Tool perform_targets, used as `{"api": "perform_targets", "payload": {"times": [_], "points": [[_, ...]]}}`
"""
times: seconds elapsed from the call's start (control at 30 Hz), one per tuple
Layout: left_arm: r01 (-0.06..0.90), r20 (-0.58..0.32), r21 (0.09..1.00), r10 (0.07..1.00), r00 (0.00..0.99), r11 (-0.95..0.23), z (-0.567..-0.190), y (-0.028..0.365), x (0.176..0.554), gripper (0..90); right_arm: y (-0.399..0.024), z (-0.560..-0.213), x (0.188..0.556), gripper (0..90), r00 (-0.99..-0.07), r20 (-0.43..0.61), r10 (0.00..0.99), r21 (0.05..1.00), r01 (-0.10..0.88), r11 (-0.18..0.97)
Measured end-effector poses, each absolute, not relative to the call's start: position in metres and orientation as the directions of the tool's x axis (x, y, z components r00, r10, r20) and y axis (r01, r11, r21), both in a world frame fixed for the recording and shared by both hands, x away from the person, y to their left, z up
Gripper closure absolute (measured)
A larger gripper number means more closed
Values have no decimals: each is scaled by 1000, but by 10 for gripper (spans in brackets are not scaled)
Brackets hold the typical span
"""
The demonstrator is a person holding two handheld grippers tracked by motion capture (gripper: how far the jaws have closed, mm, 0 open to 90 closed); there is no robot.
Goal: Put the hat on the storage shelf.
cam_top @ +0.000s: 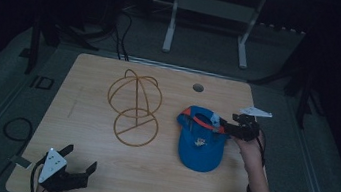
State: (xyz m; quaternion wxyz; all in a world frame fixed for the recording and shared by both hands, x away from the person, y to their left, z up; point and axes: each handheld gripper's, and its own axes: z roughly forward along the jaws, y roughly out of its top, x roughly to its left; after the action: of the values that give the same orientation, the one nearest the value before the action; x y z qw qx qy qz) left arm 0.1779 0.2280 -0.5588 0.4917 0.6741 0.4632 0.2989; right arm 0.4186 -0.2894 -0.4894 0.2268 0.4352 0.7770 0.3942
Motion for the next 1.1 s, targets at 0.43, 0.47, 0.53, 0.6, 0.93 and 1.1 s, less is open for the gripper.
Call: {"api": "perform_targets", "payload": {"times": [0.43, 0.47, 0.53, 0.6, 0.93, 1.1], "points": [[328, -48, 939, 902, 428, -105, -557, 224, 177, 23, -284, -520, 458, 413, -485, 30, 874, 739, 599, 307], [329, -46, 938, 903, 427, -108, -558, 224, 177, 23, -284, -522, 460, 413, -485, 37, 874, 737, 604, 304], [332, -43, 936, 901, 431, -114, -558, 223, 177, 23, -284, -527, 463, 413, -477, 31, 878, 722, 618, 310], [338, -45, 934, 901, 431, -116, -559, 223, 178, 23, -283, -531, 465, 415, -478, 35, 878, 709, 631, 315], [350, -61, 931, 900, 432, -105, -560, 223, 179, 23, -271, -543, 465, 652, -507, -40, 861, 674, 623, 398], [353, -59, 929, 898, 437, -111, -560, 222, 180, 23, -269, -540, 462, 884, -516, -60, 855, 675, 610, 415]]}}
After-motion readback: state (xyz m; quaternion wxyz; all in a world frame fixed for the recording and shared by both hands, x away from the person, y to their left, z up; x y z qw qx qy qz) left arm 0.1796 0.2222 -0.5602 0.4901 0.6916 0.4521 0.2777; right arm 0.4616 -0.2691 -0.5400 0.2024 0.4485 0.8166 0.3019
